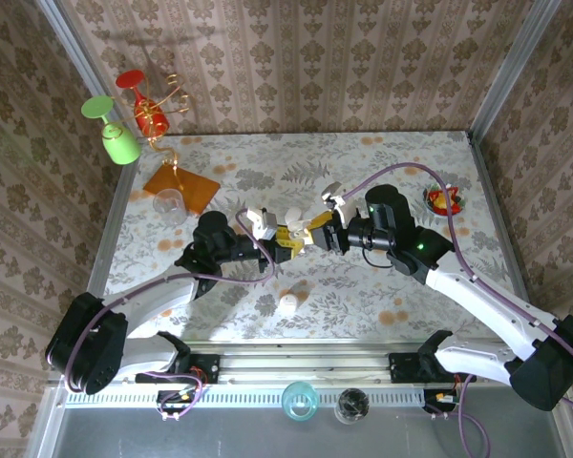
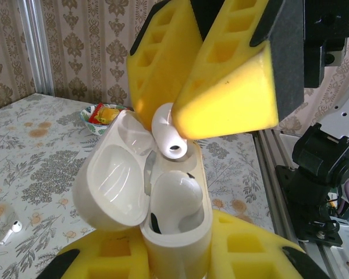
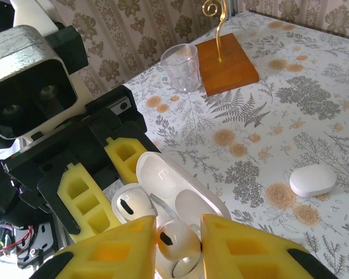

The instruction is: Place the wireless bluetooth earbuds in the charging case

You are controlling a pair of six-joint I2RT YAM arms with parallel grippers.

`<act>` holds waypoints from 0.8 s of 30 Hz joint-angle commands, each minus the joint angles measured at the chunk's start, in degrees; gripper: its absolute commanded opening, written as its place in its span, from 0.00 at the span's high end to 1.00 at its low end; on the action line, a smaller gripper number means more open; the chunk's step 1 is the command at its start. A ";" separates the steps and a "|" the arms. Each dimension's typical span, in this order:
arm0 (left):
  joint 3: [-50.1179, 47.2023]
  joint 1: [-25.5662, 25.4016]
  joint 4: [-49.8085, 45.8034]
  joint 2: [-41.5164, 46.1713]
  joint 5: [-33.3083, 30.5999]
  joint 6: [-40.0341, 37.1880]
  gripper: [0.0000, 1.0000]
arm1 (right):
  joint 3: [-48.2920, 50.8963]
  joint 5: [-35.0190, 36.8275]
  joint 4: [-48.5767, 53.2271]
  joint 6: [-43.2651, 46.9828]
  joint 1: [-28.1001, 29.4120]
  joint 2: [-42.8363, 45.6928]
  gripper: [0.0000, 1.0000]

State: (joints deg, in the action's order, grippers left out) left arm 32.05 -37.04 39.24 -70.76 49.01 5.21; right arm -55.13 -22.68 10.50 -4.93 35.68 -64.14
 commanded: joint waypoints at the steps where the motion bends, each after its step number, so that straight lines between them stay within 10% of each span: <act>1: 0.29 0.29 2.09 1.18 0.25 0.79 0.90 | -0.26 -0.35 0.19 -0.34 0.35 0.54 0.64; 13: -2.65 0.44 4.32 1.07 0.14 -4.55 0.90 | -6.05 3.26 3.09 -7.33 -1.34 -2.24 0.42; 24: -3.58 0.03 4.53 1.94 0.71 -6.39 0.90 | -19.29 -5.12 19.86 -3.95 -3.17 -17.52 0.51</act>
State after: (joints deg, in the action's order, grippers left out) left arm 29.32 -36.99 41.10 -70.50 48.84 0.80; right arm -71.50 -23.62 23.57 -10.61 32.40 -78.91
